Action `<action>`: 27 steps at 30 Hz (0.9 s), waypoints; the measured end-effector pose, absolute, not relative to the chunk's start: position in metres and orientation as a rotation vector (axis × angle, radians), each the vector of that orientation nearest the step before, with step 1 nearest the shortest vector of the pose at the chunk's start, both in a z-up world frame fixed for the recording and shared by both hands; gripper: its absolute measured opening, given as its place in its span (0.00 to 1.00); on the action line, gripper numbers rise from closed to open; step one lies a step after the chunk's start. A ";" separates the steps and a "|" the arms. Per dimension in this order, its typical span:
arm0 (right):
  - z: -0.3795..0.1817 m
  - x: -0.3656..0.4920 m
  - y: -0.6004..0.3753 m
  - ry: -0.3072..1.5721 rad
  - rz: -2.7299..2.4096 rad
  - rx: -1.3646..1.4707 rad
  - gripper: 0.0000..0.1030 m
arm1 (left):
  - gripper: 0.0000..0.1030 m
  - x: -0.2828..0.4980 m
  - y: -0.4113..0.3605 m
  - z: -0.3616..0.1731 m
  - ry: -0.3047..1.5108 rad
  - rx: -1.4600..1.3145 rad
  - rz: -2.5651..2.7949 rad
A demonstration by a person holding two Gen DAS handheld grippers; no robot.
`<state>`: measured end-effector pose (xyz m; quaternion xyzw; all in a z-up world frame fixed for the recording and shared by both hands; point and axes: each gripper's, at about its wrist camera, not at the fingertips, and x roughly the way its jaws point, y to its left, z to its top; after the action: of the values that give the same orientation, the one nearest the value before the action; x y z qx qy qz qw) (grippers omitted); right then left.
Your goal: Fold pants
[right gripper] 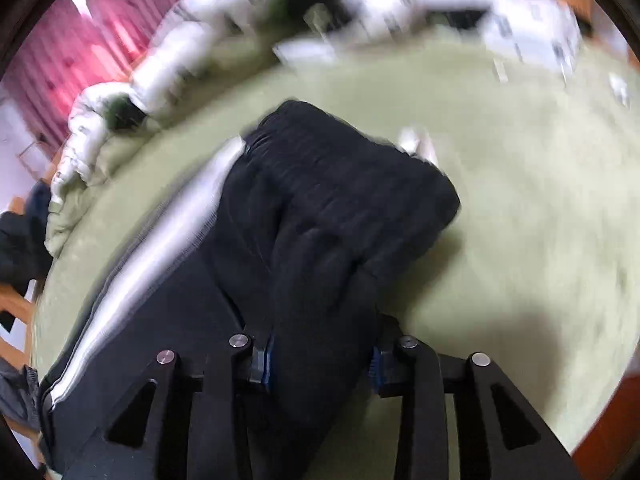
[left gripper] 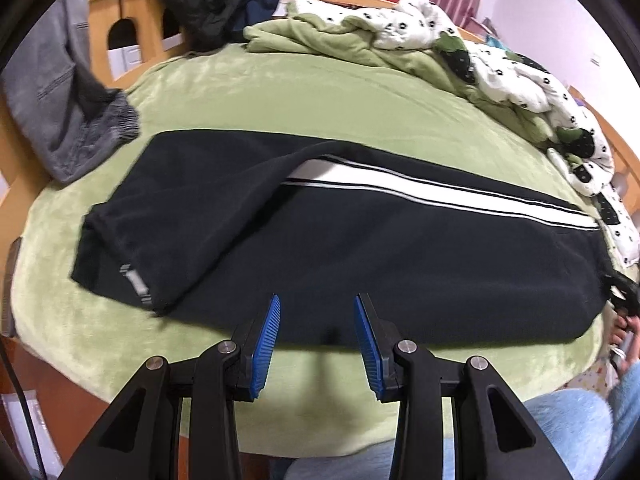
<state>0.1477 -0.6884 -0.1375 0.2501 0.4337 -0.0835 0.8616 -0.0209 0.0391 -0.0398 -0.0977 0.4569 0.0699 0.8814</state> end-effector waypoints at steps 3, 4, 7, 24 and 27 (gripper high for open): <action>-0.127 0.106 -0.700 0.833 -0.226 0.560 0.49 | 0.35 -0.028 0.060 -0.047 0.957 -0.192 0.181; -0.123 0.099 -0.699 0.830 -0.231 0.549 0.49 | 0.35 -0.030 0.067 -0.050 0.957 -0.202 0.186; -0.103 0.075 -0.683 0.847 -0.255 0.462 0.49 | 0.35 -0.034 0.087 -0.058 0.951 -0.244 0.187; -0.003 0.073 -0.432 0.812 0.082 0.240 0.49 | 0.05 0.064 0.115 -0.053 0.811 0.015 0.354; -0.004 0.075 -0.376 0.826 0.173 0.166 0.49 | 0.09 0.088 0.138 -0.021 0.762 -0.022 0.425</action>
<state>0.0750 -0.3760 -0.0038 0.0805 0.4004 0.0837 0.9090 0.0881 0.1381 -0.0207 -0.0104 0.3691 0.2058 0.9062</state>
